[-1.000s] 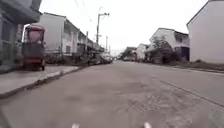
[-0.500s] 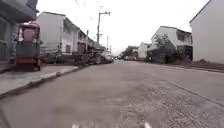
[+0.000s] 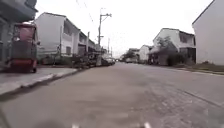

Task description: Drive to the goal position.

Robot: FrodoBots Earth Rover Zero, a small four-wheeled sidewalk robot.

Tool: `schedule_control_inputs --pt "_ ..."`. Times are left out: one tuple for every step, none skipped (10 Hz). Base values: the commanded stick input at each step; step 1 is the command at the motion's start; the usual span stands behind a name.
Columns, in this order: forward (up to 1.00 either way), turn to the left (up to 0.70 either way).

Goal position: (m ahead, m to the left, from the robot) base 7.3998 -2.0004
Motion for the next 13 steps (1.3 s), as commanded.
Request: schedule_control_inputs --pt "0.7 0.28" --pt "0.7 0.11" --pt "0.7 0.0" --pt "0.7 0.0" --pt "0.7 0.0" --pt "0.7 0.09" --pt "0.7 -0.15" --pt "0.7 -0.31" --pt "0.7 -0.11" --pt "0.7 0.07" --pt "0.7 0.05" --pt "0.7 0.02" --pt "0.7 0.0"
